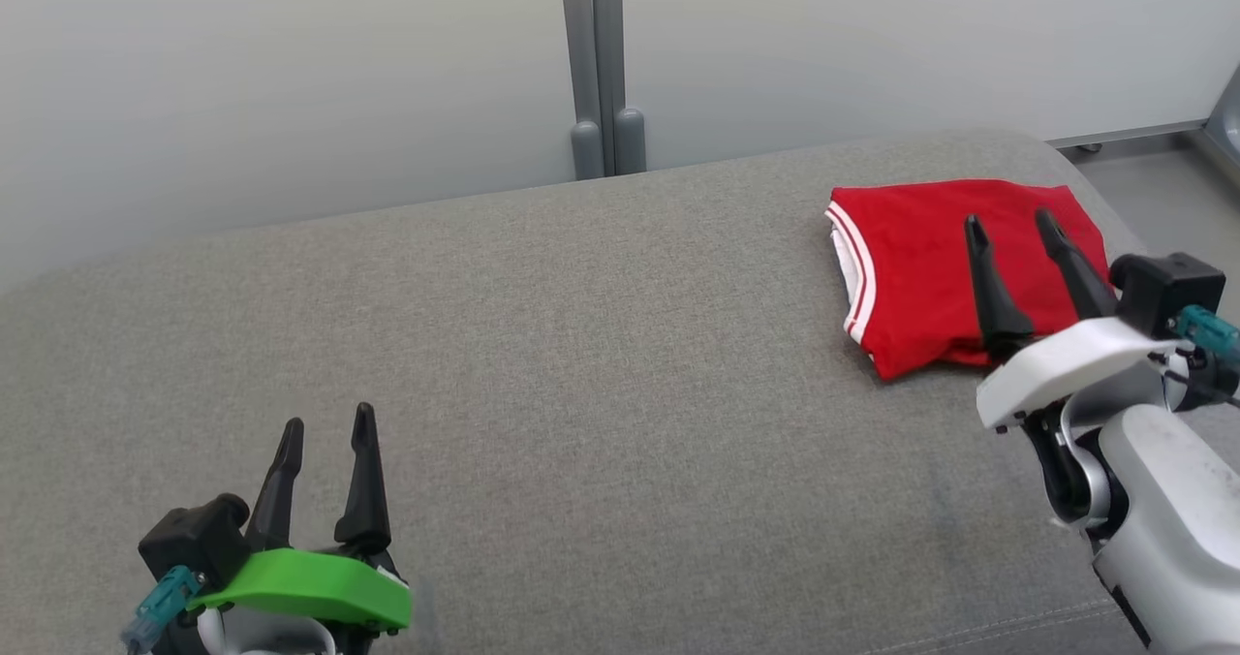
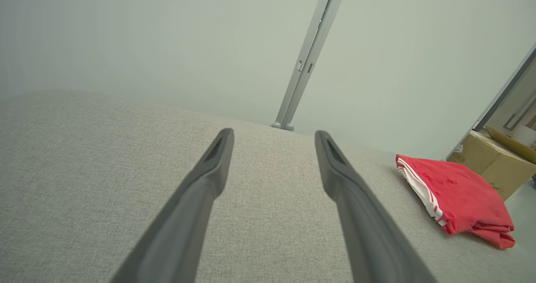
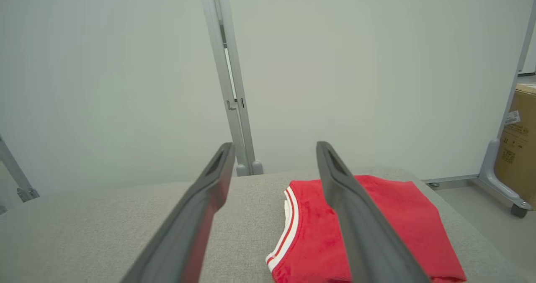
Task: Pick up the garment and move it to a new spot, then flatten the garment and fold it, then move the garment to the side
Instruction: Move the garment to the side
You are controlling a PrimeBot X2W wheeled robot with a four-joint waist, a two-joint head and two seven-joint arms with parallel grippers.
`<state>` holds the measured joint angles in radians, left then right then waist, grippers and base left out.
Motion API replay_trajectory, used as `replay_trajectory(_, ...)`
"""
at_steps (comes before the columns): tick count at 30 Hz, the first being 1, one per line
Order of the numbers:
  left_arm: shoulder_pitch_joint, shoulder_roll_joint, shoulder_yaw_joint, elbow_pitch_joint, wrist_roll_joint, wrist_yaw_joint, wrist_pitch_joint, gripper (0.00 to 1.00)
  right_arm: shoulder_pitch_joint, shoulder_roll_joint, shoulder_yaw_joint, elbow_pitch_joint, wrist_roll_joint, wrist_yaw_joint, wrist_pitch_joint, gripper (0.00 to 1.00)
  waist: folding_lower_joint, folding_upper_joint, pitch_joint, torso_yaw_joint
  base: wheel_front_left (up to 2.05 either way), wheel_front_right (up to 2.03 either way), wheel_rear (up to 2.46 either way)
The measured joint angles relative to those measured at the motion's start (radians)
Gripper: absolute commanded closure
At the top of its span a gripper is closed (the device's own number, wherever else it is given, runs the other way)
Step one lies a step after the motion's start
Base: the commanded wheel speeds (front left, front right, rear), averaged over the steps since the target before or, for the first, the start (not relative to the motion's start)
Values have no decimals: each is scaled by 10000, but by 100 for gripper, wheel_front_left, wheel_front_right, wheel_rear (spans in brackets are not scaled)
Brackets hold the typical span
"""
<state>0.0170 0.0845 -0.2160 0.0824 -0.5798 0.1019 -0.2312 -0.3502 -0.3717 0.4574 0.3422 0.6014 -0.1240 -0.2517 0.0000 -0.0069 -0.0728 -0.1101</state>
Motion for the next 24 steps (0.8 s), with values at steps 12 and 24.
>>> replay_trajectory(12, 531, -50, -59, 17, 430, 58, -75, 0, 2305, 936, -978, -1392, -1034, -13, 0, 0, 0, 0, -28, 370, 0, 0, 0)
replay_trajectory(24, 882, -42, 215, 61, 940, 144, -119, 0, 3693, 1862, -1615, -2140, -2345, -15, 0, 0, 0, 0, 58, 605, 0, 0, 0)
